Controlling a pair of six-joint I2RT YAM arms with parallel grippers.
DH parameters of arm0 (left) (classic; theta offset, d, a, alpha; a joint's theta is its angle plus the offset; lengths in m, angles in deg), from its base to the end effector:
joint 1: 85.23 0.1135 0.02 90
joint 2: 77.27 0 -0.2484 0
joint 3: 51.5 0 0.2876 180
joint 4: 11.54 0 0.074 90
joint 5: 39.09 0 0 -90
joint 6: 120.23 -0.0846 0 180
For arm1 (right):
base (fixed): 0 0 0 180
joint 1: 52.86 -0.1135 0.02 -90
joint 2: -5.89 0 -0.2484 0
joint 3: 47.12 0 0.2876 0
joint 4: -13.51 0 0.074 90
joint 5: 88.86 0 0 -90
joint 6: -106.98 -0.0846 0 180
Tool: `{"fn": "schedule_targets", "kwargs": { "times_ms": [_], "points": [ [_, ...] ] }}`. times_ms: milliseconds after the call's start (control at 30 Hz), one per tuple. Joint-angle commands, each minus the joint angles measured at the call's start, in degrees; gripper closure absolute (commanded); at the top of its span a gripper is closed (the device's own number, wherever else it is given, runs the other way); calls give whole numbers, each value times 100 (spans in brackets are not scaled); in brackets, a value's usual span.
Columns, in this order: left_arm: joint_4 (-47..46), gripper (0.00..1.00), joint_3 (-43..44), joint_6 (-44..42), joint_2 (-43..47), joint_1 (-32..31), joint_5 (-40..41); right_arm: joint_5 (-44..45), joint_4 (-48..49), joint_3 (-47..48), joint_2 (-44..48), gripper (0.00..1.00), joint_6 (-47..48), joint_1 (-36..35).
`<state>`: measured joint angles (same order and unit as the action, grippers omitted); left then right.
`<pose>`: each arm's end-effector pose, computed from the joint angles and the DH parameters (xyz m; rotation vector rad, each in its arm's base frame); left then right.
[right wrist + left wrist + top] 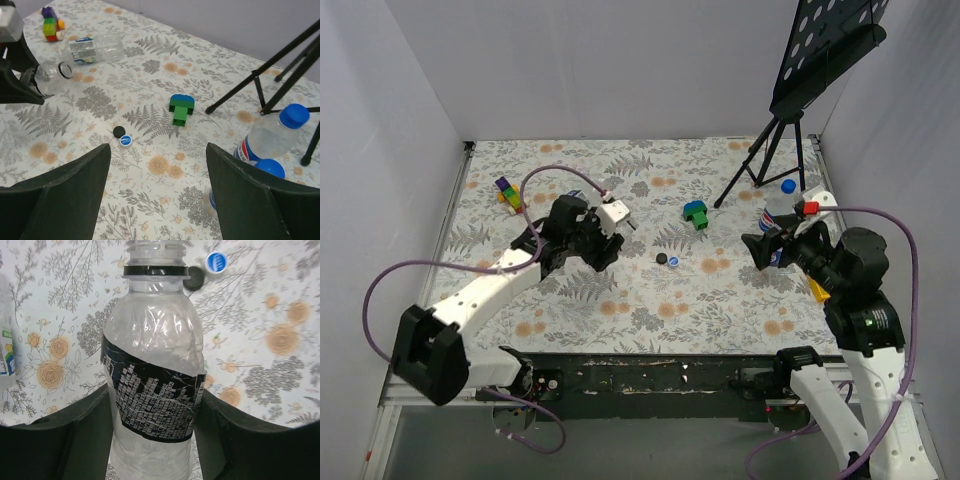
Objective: Screw on the bottle caps
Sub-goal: Pick up the plastic bottle at the center of the board, then screw the bottle cap onto the plastic bottle.
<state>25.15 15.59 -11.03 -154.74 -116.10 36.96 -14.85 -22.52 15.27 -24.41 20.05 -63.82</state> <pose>0.2945 -0.1998 0.1899 0.3701 2.4503 -0.6862 0.1960 0.0617 0.3809 -0.4120 1.5950 0.3338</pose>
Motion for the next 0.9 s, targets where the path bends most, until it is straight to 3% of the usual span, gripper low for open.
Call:
{"fn": "schedule_targets", "kwargs": {
  "times_ms": [0,233,300,400,667,867],
  "points": [
    [-889,53,-739,251,1363,-15,-731,-931,-509,826,-677,17,308,-29],
    [-2366,53,-2137,163,3596,-7,-1336,-1531,-1142,1758,-2022,20,326,-256],
    [-2760,52,-2549,119,4080,-7,-1539,-1094,-1239,1995,-2391,20,299,-721],
    [-3289,51,-2964,285,4705,-15,-1602,31,-1389,2338,-2944,20,185,-1967],
    [-3888,50,-3412,936,5619,-6,-1119,790,-2030,3235,-5018,20,114,-2946],
    [-4485,50,-3825,1200,6200,-6,-30,940,-2154,3543,-6275,27,238,-3105]
  ]
}}
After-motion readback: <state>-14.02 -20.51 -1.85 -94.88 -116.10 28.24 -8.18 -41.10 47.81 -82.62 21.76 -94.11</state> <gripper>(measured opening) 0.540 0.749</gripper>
